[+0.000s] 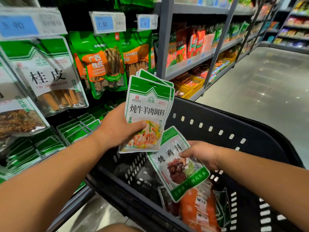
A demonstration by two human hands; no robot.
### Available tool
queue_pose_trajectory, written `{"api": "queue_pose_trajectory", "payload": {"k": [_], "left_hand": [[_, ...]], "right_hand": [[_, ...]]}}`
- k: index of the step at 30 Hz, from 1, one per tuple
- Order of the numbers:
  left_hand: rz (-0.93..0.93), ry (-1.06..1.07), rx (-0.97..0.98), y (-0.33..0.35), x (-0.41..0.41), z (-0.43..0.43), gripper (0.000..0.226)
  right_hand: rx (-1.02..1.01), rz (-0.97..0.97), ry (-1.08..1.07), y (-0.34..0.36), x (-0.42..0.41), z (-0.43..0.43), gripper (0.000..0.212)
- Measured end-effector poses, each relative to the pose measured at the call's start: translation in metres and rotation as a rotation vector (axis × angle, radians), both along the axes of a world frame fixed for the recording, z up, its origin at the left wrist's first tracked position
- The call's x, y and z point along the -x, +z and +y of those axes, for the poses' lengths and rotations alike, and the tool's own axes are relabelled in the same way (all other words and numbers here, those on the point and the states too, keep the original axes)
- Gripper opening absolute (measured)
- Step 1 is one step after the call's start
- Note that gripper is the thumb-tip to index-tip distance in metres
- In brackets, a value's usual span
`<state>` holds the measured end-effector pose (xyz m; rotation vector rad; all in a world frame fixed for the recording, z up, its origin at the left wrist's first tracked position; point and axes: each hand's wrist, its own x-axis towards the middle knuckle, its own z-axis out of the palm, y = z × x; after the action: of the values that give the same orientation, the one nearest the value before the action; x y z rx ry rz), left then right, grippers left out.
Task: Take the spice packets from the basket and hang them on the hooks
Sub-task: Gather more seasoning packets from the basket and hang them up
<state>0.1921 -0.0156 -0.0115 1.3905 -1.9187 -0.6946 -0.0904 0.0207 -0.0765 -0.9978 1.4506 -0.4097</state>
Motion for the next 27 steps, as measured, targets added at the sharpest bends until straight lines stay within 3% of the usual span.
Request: {"api": "queue_pose_trajectory", "payload": {"k": [4,14,20,24,27], "left_hand": [[0.067,0.041,0.036,0.024,-0.014,0.016,0.051],[0.205,0.207,0.083,0.094,-0.08,0.079,0.033],[0.215,0.317,0.149,0.122,-0.119,0.129,0.032],[0.18,0.38,0.167,0.128,-0.152,0.164,0.021],[0.176,0.431,0.187,0.127,-0.178,0.19,0.027]], "right_hand": [[0.143,-0.038,-0.054,0.031,-0.002,0.005,0.026],[0.422,-0.279,-0.167,0.129,-0.036,0.029,0.035],[0.493,-0.414,-0.106,0.173,-0.086,0.059,0.04],[0.496,-0.469,-0.094,0.176,-0.132,0.073,0.036],[0.515,-0.477,-0.071,0.171,-0.167,0.081,0.028]]}}
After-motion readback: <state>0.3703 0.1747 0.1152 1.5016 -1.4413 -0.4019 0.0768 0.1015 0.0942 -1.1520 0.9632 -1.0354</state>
